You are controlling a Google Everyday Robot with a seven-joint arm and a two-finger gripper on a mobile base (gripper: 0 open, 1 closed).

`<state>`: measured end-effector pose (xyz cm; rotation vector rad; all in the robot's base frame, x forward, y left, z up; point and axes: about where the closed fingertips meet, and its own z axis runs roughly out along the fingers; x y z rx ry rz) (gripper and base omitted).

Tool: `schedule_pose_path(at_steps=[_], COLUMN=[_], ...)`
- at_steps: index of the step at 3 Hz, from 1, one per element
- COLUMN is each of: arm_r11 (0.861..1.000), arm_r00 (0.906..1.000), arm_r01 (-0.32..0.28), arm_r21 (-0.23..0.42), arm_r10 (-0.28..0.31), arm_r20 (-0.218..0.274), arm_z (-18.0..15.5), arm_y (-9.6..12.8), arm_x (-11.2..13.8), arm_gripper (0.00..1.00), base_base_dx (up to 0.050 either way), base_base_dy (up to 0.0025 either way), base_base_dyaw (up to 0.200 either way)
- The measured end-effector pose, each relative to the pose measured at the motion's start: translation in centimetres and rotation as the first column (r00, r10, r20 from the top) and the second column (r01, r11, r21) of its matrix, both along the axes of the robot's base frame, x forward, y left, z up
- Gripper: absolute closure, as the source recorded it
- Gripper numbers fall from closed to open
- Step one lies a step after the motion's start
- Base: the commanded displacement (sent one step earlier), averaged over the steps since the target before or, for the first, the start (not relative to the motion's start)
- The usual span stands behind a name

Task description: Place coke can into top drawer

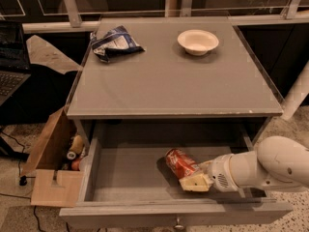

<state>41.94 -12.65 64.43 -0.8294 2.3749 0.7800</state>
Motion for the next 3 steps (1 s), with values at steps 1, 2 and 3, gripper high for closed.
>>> schedule_pose_path(at_steps=[1, 2, 3], arm_r11=[1.000, 1.000, 1.000], arm_r00=[1.0000, 1.0000, 1.0000], arm_r01=[0.000, 0.000, 0.000], arm_r21=[0.000, 0.000, 0.000], arm_r10=[0.000, 0.000, 0.000], arm_r20=[0.000, 0.000, 0.000], arm_z=[0.00, 0.00, 0.00], arm_y=[0.00, 0.01, 0.01], arm_x=[0.00, 0.00, 0.00], arm_gripper=[0.59, 0.35, 0.12], base_base_dx=[0.000, 0.000, 0.000], base_base_dy=[0.00000, 0.00000, 0.00000], base_base_dyaw=[0.000, 0.000, 0.000])
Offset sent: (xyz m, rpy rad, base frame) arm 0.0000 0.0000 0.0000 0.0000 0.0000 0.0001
